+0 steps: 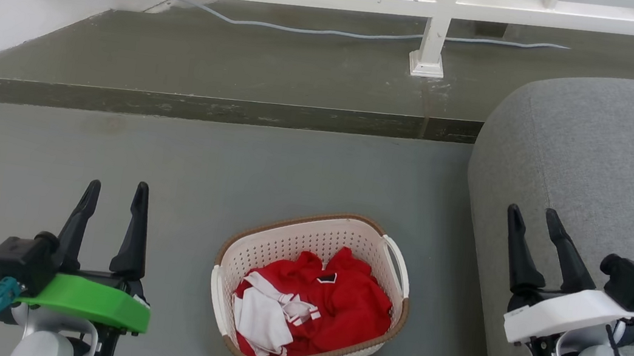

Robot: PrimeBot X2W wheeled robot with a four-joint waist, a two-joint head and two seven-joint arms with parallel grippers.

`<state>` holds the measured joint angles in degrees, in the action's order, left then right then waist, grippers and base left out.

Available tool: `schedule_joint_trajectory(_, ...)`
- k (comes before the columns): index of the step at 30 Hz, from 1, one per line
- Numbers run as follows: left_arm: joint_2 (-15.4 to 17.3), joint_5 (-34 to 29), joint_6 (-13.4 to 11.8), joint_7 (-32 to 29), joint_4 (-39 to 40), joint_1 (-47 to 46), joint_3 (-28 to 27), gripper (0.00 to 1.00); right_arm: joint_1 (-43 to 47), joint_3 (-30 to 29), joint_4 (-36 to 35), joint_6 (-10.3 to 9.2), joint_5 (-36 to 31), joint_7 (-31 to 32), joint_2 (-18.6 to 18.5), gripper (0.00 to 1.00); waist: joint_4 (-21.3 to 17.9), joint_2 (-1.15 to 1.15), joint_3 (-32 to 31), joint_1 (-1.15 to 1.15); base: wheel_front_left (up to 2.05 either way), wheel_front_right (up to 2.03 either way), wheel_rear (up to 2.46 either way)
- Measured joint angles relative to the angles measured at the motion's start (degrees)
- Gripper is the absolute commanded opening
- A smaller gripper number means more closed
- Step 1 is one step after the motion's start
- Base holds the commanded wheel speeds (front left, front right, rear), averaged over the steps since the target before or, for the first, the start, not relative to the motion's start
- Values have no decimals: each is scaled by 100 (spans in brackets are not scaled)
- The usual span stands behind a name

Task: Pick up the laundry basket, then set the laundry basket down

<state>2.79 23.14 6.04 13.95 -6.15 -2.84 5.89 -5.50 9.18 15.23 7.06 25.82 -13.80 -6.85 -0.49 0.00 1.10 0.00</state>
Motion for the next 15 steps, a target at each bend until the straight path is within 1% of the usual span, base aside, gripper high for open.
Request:
schedule_joint_trajectory(5,-3,-90,8,48,27,19,8,100,-1,14,3,0,-221,-53,9,100,-2,0,2,0,0,0,0)
schedule_joint_trajectory(15,-12,-90,12,48,22,58,-10,100,-1,-3,29,0,-243,-54,49,100,9,0,21,0,0,0,0)
